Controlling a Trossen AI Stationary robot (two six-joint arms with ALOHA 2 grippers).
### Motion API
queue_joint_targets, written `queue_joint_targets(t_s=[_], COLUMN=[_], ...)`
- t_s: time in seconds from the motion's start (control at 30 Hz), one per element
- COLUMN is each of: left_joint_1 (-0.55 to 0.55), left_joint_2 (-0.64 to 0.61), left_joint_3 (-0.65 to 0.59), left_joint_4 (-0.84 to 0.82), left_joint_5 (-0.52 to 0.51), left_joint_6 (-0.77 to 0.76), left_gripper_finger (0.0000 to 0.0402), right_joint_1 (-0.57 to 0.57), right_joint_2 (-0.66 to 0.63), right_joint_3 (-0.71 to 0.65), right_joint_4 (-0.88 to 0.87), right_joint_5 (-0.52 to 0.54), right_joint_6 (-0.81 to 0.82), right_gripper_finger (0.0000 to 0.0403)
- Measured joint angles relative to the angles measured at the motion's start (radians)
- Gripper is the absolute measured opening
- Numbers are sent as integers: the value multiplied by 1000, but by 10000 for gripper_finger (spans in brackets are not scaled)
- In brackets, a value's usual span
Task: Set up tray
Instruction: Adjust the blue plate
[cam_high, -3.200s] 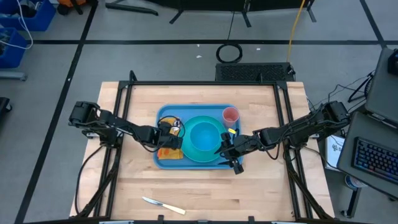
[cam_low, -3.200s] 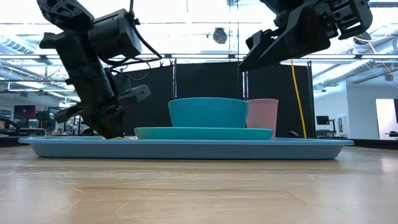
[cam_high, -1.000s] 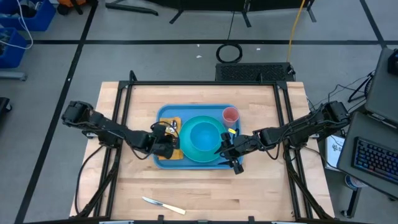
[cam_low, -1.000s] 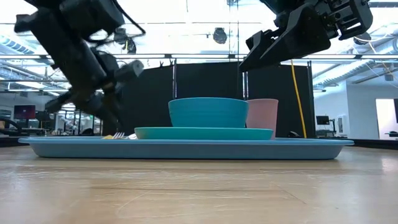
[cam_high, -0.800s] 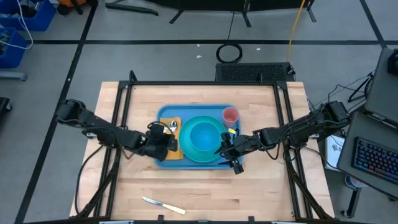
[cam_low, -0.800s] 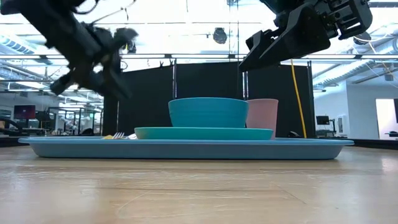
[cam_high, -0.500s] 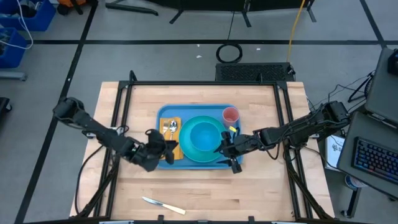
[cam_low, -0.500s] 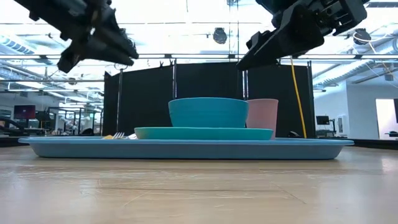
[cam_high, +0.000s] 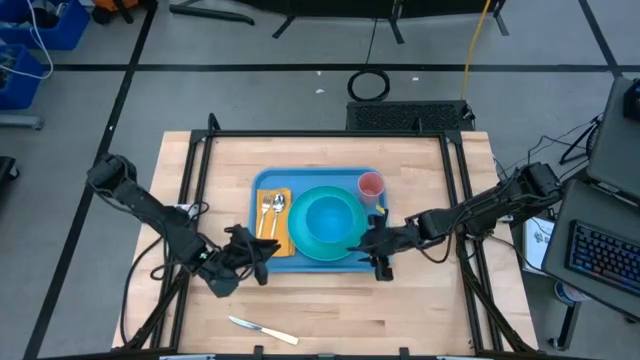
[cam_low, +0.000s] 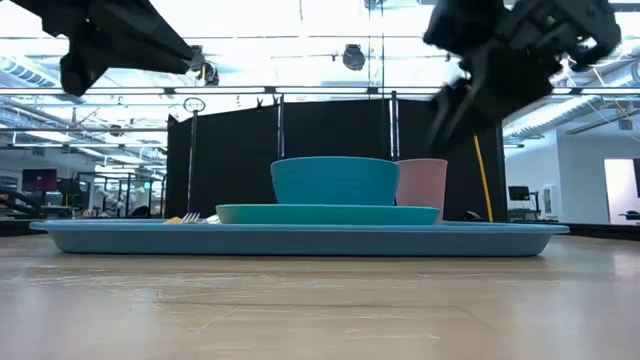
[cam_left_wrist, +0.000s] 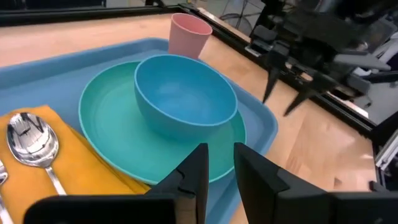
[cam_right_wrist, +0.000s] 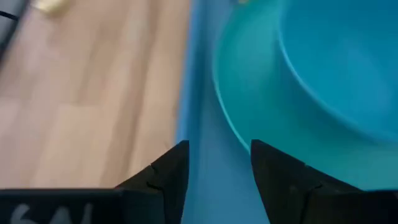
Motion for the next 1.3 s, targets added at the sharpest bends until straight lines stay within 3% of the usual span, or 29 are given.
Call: queue_joint_targets(t_s=[0.1, 0.53, 0.83, 1.3], left_joint_1=[-15, -54, -68, -69], left_joint_2=[0, 0, 0, 0], left_joint_3=[0, 0, 0, 0], left_joint_4=[0, 1, 1, -4], left_joint_5=[-16, -41, -48, -45], left_joint_6=[26, 76, 86, 93], left_gripper_finger=[79, 79, 79, 79], right_joint_1=[-1, -73, -96, -115], right_joint_2=[6, 71, 141, 246], right_joint_3=[0, 18, 94, 135], right_joint_4=[-50, -115, -187, -197], right_joint_5=[12, -85, -43, 10], right_joint_6=[42, -219, -353, -423], right_gripper_finger=[150, 143, 132, 129])
